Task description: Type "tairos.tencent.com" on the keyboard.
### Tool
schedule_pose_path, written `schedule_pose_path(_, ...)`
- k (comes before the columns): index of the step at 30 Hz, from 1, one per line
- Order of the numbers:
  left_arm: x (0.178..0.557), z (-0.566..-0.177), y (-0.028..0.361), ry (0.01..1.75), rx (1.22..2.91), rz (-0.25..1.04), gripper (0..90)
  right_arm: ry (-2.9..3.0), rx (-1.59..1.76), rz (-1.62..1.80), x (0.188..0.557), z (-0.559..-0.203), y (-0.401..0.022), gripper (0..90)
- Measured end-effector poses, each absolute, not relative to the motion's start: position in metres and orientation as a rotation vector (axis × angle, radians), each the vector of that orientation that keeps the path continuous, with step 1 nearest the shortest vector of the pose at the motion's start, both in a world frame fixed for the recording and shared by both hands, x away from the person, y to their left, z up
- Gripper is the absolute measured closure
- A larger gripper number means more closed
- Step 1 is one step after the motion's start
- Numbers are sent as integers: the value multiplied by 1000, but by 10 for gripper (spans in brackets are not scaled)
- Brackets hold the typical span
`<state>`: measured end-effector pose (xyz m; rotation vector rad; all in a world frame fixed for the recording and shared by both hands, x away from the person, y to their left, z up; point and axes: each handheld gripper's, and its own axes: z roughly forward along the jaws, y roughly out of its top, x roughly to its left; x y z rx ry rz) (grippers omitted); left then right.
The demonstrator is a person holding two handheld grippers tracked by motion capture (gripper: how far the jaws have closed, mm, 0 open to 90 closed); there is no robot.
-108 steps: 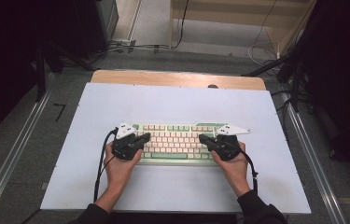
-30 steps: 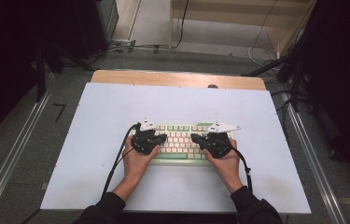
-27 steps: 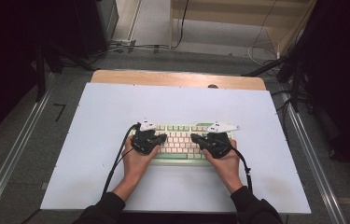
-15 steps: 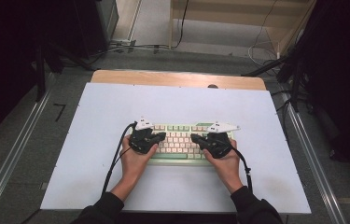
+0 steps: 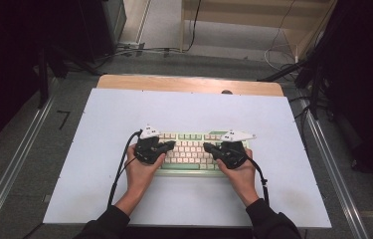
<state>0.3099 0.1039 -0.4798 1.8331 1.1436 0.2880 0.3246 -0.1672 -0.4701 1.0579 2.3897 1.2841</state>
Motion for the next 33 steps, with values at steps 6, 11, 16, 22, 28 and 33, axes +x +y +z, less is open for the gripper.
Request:
schedule_pose_path(6, 307, -478, 111, 1153, 1824, 287, 900, 2392, 1053, 1282, 324, -470, -167, 881)
schedule_pose_path(11, 306, -479, 116, 1162, 1823, 295, 900, 2394, 1054, 1282, 324, -471, -166, 881)
schedule_pose_path(16, 304, -480, 120, 1169, 1820, 294, 900, 2396, 1056, 1280, 324, -471, -167, 881)
schedule_pose_path(22, 301, -479, 124, 1171, 1816, 298, 900, 2397, 1054, 1280, 324, -471, -166, 881)
schedule_pose_path(28, 299, -478, 130, 1180, 1802, 291, 900, 2398, 1054, 1281, 324, -471, -166, 881)
schedule_pose_path(33, 299, -478, 132, 1184, 1801, 292, 900, 2400, 1057, 1280, 324, -471, -166, 881)
